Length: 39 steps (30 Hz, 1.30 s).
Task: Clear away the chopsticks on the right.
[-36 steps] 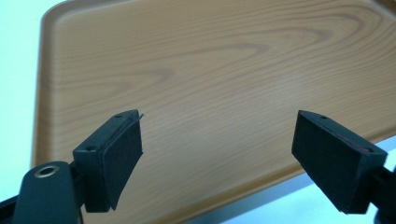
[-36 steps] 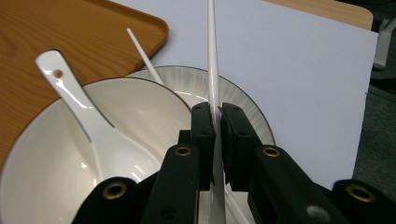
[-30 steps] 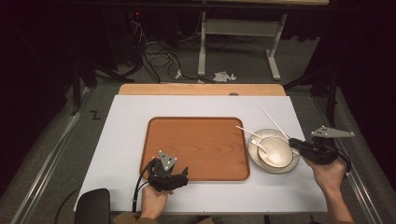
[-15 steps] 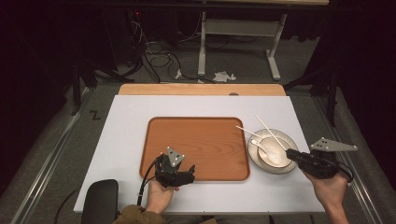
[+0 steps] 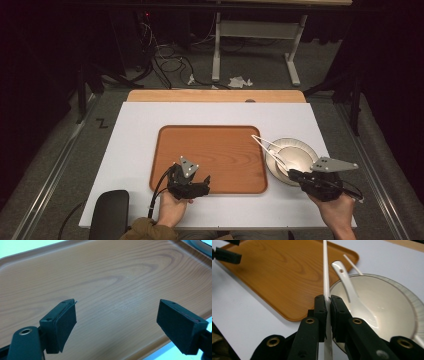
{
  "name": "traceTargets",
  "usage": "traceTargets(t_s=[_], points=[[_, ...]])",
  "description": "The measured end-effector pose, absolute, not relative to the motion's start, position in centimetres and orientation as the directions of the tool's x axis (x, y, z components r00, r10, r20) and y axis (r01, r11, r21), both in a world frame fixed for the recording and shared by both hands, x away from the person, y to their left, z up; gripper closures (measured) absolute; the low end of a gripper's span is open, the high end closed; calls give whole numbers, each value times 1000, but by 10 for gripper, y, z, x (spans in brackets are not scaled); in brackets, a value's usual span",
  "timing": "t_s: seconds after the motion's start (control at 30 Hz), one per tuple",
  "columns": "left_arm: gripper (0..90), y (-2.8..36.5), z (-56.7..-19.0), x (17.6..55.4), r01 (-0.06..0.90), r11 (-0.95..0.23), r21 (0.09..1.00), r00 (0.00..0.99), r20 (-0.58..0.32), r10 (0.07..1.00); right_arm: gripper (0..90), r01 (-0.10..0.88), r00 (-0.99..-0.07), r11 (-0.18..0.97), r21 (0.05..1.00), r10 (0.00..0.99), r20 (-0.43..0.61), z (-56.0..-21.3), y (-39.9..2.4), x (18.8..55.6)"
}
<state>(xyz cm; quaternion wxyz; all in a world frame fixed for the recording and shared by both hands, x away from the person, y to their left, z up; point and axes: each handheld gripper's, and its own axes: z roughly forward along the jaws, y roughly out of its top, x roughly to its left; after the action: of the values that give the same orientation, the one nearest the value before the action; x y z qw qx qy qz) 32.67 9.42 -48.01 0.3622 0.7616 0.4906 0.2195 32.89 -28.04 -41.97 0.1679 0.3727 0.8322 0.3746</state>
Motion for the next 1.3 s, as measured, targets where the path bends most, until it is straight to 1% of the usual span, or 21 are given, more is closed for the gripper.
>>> traceTargets(t_s=[0.27, 0.33, 0.53, 0.83, 1.3], points=[[164, 95, -479, 325, 587, -252, 770, 423, -26, 906, 849, 501, -683, 476, 722, 731, -8, -430, -250, 332], [164, 96, -479, 325, 588, -250, 770, 422, -28, 906, 849, 497, -688, 496, 712, 725, -25, -433, -240, 334], [164, 99, -478, 323, 590, -240, 771, 412, -31, 911, 850, 522, -694, 557, 646, 718, -58, -454, -209, 351], [164, 109, -478, 315, 598, -213, 773, 375, -35, 927, 849, 565, -682, 558, 608, 731, -37, -467, -193, 373], [164, 129, -477, 298, 615, -146, 775, 276, -37, 961, 844, 585, -710, 604, 541, 704, -19, -485, -168, 404]])
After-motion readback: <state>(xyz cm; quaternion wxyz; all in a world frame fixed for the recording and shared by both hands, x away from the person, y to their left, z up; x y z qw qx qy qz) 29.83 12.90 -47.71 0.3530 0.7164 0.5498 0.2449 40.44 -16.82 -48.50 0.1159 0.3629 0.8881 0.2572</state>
